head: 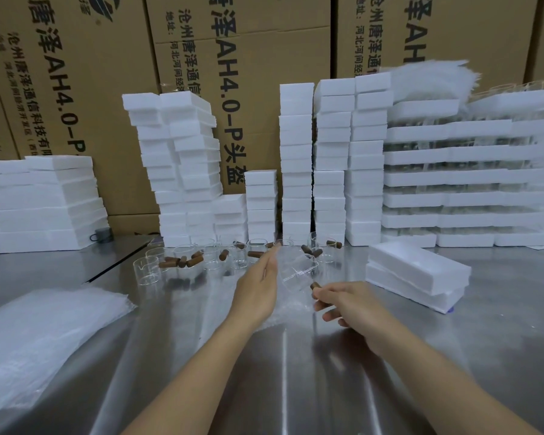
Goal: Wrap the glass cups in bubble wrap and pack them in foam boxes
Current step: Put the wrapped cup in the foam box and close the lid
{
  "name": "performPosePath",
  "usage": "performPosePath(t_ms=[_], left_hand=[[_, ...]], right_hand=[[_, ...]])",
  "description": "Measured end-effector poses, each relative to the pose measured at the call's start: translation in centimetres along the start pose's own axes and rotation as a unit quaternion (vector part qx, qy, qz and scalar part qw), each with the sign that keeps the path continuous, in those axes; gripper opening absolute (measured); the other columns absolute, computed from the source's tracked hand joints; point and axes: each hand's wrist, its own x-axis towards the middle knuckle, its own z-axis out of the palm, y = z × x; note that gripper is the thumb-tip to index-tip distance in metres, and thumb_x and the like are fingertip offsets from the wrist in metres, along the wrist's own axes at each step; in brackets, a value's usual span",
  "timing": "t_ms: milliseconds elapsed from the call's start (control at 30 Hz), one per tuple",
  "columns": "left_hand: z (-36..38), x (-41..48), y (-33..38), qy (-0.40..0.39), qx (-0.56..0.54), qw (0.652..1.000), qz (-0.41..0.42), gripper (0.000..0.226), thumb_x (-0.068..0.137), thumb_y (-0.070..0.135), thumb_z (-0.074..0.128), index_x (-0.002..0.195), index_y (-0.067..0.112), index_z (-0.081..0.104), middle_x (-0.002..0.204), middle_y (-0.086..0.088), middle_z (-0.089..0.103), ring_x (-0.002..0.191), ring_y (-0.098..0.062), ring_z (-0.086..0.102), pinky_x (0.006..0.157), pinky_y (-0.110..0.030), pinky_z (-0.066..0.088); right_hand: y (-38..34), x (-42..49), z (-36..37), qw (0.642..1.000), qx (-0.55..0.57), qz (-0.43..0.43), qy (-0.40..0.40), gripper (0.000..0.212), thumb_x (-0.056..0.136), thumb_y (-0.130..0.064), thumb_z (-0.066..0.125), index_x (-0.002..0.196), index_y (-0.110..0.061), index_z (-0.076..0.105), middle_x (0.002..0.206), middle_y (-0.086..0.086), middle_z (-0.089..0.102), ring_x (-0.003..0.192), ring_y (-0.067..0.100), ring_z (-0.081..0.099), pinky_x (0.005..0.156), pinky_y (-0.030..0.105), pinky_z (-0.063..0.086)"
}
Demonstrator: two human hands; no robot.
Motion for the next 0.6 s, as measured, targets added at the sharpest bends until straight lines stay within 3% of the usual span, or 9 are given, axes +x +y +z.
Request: performPosePath(t_ms=[67,133,233,333,467,600], left_hand=[[-0.1,-0.2,0.4,-0.005,-0.014,1.0,0.02,0.044,0.115,0.051,0.031,0.157,0.052,0.044,0.153,0.037,0.04,0.137,0.018,0.032,0.102,0.002,0.021],[-0.1,-0.4,0.6,-0.017,-0.018,0.998,0.051,0.042,0.115,0.052,0.032,0.154,0.056,0.045,0.154,0.038,0.041,0.135,0.027,0.032,0.112,-0.004,0.022],[-0.2,-0.6,0.6,-0.051,0.071,0.99,0.11,0.042,0.116,0.051,0.03,0.155,0.059,0.044,0.166,0.028,0.037,0.154,0.011,0.023,0.126,-0.022,0.017],[0.0,-1.1,0.8,-0.096,0.197,0.96,0.175,0.042,0.116,0.053,0.028,0.156,0.063,0.038,0.172,0.023,0.027,0.159,0.006,0.012,0.125,-0.022,0.01],[0.5,-1.9,1.6,-0.131,0.214,0.945,0.209,0.041,0.115,0.053,0.026,0.153,0.067,0.035,0.171,0.03,0.023,0.156,0.013,0.009,0.124,-0.023,0.015],[0.7,-2.3,2.6,-0.133,0.186,0.94,0.253,0.042,0.117,0.045,0.03,0.154,0.056,0.046,0.171,0.023,0.031,0.156,0.013,0.013,0.134,-0.036,0.011]], right_hand=[[0.2,0.1,0.0,1.0,-0.013,-0.007,0.012,0.015,0.095,-0.027,0.075,0.089,-0.015,0.081,0.082,0.002,0.08,0.056,0.009,0.064,0.048,0.012,0.041],[0.5,0.1,0.1,0.999,-0.044,-0.017,0.021,0.015,0.095,-0.028,0.075,0.087,-0.017,0.082,0.08,0.001,0.079,0.054,0.01,0.063,0.049,0.012,0.043],[0.8,0.3,0.3,0.996,-0.076,-0.041,0.034,0.013,0.094,-0.028,0.076,0.084,-0.021,0.081,0.078,0.0,0.078,0.053,0.011,0.063,0.053,0.015,0.047],[1.0,0.4,0.3,0.986,-0.128,-0.09,0.06,0.01,0.093,-0.029,0.076,0.085,-0.026,0.081,0.077,0.004,0.076,0.054,0.015,0.064,0.059,0.023,0.054],[1.1,0.0,0.3,0.956,-0.243,-0.147,0.073,0.011,0.094,-0.041,0.071,0.094,-0.033,0.08,0.087,-0.011,0.077,0.063,0.011,0.068,0.077,0.037,0.06],[0.6,-0.3,0.4,0.94,-0.293,-0.141,0.101,0.019,0.097,-0.05,0.067,0.081,-0.039,0.068,0.089,-0.015,0.076,0.067,0.012,0.07,0.072,0.033,0.057]])
